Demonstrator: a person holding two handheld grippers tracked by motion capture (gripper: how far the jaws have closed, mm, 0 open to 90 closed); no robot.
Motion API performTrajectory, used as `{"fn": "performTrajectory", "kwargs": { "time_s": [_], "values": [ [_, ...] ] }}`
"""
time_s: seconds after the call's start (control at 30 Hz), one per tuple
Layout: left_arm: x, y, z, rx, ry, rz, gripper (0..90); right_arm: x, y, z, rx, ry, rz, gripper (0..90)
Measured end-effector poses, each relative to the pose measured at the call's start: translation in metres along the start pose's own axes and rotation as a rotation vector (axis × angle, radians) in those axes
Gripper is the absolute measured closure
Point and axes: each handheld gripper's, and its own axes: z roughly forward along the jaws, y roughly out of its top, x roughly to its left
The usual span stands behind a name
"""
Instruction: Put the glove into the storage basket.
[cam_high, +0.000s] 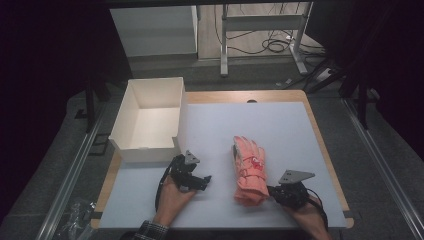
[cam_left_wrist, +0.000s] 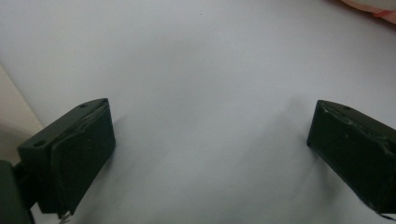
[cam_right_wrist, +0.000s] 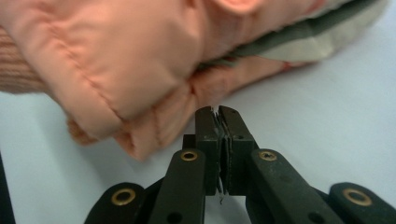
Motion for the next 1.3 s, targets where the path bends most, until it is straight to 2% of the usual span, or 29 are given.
{"fn": "performTrajectory", "kwargs": {
  "time_s": [0.57,0.87,1.0,1.23,1.3],
  "values": [
    [0.000,0.000,0.000,0.000,0.000,0.000,0.9,0.017,0.020,0.027,-0.001,0.031,-0.036,85.0],
    [0.001,-0.001,-0.002,-0.010,-0.004,-0.008,3.0,0.020,0.028,0.037,0.000,0.037,-0.033,84.9],
    [0.001,-0.002,-0.004,-0.001,-0.005,0.009,2.9,0.021,0.032,0.043,0.002,0.040,-0.032,84.9],
    [0.010,-0.011,-0.013,0.008,-0.011,0.001,2.2,0.022,0.037,0.049,-0.001,0.039,-0.027,84.8],
    [0.013,-0.013,-0.014,0.011,-0.014,0.014,1.2,0.022,0.040,0.053,-0.001,0.042,-0.030,84.8]
  ]
}}
